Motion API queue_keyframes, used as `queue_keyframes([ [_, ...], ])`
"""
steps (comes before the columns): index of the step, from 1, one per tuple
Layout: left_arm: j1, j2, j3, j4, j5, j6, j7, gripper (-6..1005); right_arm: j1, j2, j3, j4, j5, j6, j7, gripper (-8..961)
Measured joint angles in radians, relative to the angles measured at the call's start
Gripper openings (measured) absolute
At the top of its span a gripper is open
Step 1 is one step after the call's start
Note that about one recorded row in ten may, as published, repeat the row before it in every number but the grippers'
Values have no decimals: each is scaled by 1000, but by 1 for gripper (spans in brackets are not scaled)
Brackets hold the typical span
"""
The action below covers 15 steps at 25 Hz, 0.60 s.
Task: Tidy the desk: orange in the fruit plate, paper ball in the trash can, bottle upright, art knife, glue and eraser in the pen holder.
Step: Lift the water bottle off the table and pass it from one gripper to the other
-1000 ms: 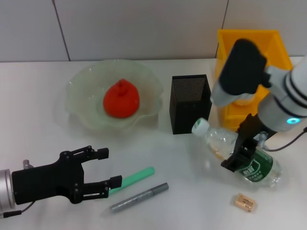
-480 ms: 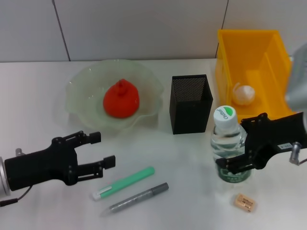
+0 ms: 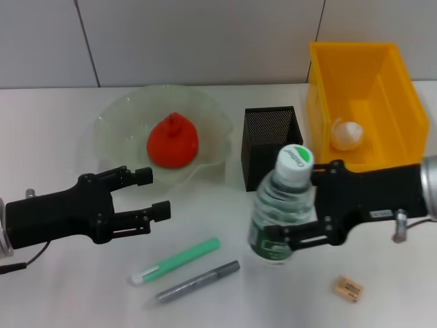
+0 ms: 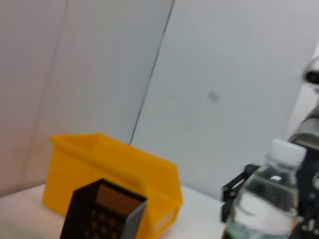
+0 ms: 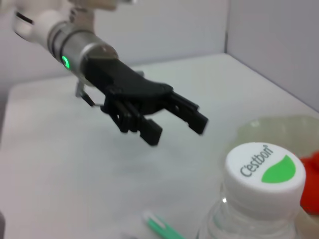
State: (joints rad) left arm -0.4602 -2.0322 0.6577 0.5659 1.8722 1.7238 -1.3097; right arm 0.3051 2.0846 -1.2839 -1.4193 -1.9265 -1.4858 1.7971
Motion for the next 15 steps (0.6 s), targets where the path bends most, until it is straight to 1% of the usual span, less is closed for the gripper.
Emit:
queue_keyframes([
  [1, -1, -1, -1, 5, -3, 10, 1, 847, 15, 0, -2, 30, 17, 9, -17, 791],
  [5, -2, -16, -1, 27, -29, 33, 46, 847, 89, 1, -3, 144, 49, 30, -52, 791],
  [7, -3, -24, 1, 31, -55, 42, 76, 847, 137, 1, -3, 205, 53, 37, -66, 790],
  [11, -19, -27, 7, 26, -77, 50, 92, 846, 202, 2, -16, 278, 55, 72, -95, 790],
  [15, -43, -31, 7, 22, -78, 51, 86, 846, 251, 1, -67, 331, 56, 125, -107, 790],
])
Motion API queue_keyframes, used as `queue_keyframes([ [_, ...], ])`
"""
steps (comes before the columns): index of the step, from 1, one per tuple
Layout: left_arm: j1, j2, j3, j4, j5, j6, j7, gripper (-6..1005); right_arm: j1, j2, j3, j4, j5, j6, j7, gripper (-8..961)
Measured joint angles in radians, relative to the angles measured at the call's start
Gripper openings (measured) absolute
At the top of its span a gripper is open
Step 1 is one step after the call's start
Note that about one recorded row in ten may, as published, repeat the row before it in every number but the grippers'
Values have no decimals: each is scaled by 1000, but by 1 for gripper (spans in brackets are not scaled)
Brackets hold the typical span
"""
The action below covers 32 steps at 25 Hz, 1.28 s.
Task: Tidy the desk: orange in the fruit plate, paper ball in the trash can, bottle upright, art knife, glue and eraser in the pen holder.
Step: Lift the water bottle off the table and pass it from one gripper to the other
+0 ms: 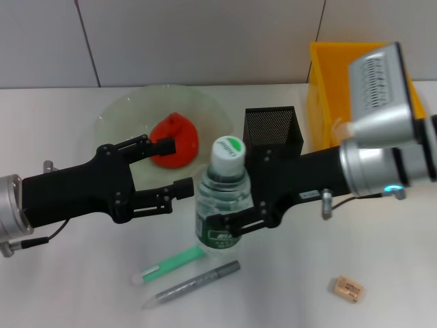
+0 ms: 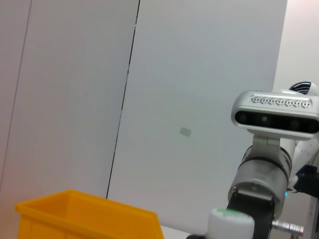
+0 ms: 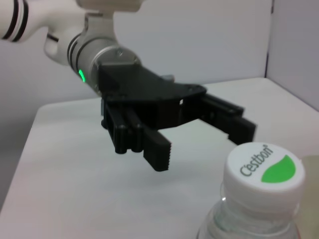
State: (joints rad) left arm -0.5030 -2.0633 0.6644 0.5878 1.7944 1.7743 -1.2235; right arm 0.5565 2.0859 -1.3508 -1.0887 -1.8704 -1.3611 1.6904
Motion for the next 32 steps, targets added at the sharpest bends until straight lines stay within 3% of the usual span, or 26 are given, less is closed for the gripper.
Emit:
queue_keyframes([
  [6, -28, -4, 0, -4, 0, -9, -19, 846, 55, 1, -69, 48, 1, 79, -17, 791],
  [14, -52, -5, 6, -19, 8, -43, -27, 835, 123, 3, -87, 110, 29, 104, -36, 791],
  [32, -62, -6, 34, -30, -3, -108, 6, 708, 150, 0, -103, 168, 51, 127, -49, 790],
])
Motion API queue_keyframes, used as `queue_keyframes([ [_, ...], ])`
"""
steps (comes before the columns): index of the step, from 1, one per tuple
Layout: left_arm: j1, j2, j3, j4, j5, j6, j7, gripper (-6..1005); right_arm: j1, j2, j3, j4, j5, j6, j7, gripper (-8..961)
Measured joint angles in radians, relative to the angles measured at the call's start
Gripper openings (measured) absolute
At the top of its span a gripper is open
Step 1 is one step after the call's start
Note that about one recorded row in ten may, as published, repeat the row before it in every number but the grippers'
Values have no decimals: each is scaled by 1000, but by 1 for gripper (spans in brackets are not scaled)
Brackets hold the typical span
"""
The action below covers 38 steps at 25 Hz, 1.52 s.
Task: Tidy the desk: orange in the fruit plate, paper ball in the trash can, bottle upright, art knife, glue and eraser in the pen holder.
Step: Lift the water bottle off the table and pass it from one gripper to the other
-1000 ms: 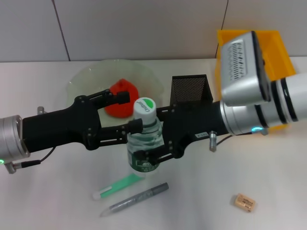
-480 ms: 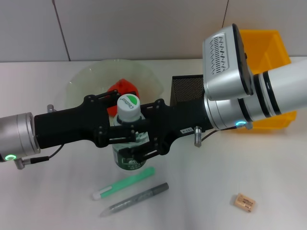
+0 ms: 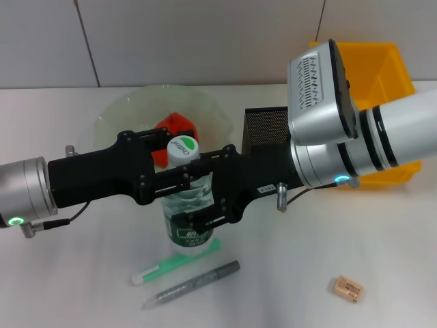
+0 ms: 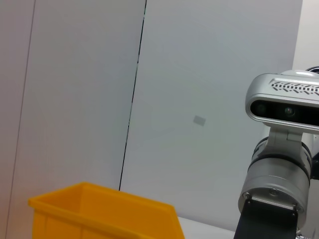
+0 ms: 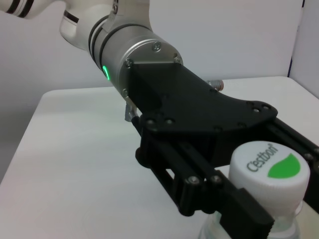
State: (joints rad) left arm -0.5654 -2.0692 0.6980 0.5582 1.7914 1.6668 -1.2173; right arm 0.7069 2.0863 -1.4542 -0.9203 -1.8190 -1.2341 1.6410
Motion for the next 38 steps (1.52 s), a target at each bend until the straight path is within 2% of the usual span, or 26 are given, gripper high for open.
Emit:
queue_keyframes([
  [10, 1, 4, 5, -23, -2, -5, 1, 489, -7, 1, 1, -4, 13, 11, -9, 789],
  [16, 3, 4, -3, -24, -3, -5, -7, 445, -24, 2, 5, -4, 48, 18, -35, 789],
  [27, 9, 8, -4, -24, -9, 0, -12, 445, -67, 3, 0, 28, 181, 35, -114, 788],
  [38, 8, 8, -5, -25, -10, -2, -13, 445, -71, 3, -12, 51, 190, 57, -129, 772],
])
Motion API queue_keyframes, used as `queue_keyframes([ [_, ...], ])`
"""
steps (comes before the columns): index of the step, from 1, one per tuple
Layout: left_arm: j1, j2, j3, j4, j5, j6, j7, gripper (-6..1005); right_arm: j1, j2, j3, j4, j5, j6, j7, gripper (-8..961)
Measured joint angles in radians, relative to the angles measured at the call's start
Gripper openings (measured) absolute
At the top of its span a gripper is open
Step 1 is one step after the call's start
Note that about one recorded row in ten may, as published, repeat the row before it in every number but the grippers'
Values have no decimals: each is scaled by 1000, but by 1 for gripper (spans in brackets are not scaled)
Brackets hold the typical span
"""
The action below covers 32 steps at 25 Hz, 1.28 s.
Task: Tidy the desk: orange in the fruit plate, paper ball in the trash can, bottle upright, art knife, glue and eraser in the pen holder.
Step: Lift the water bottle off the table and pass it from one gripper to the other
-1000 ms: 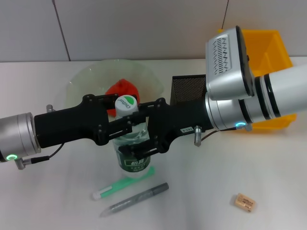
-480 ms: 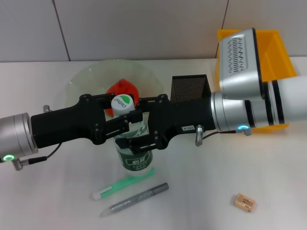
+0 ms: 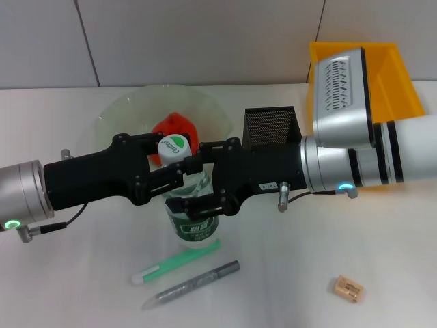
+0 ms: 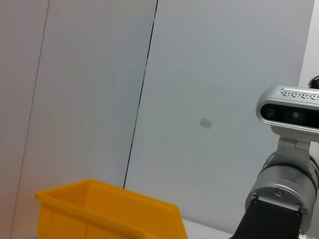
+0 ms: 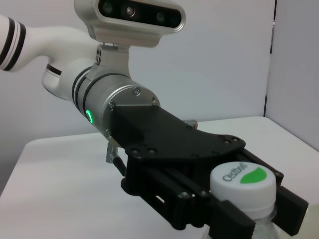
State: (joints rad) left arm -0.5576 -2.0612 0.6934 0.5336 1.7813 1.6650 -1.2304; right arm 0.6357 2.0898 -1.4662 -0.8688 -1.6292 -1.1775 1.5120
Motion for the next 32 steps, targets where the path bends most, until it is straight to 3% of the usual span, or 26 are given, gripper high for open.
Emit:
queue_keyframes([
  [32, -7, 0, 0, 1, -8, -12, -3, 444, 1, -1, 0, 25, 51, 0, 0, 752],
])
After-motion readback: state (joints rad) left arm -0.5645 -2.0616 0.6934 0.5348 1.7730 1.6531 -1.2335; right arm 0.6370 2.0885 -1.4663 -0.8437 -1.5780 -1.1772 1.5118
